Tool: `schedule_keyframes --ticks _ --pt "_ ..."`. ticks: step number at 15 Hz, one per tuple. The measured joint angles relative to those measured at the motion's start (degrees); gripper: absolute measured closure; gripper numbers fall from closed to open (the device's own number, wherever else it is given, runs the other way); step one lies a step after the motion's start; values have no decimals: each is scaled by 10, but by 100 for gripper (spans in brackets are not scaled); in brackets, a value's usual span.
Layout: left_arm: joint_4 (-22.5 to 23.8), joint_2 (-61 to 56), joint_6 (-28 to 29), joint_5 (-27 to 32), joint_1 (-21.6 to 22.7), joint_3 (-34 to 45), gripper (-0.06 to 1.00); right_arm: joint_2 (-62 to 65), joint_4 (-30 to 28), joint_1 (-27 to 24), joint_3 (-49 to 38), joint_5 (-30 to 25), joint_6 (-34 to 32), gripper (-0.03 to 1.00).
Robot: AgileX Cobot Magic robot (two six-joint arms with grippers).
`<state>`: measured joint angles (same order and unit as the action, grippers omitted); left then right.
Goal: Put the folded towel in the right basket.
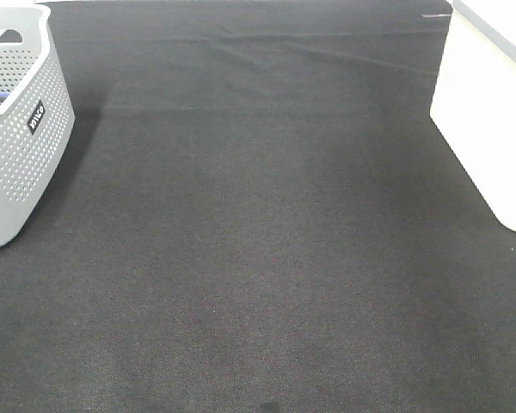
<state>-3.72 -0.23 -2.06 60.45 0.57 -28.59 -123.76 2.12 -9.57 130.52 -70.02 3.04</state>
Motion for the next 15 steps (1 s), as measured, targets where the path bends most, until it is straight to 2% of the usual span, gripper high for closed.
schedule_keyframes --ticks 9,11,15 --pt "0 0 0 0 0 0 -2 87 5 162 -11 1 0 13" --pt "0 0 0 0 0 0 -2 128 7 168 -70 1 -2 13" --pt "0 0 0 0 0 0 -2 264 5 167 -321 2 -26 13"
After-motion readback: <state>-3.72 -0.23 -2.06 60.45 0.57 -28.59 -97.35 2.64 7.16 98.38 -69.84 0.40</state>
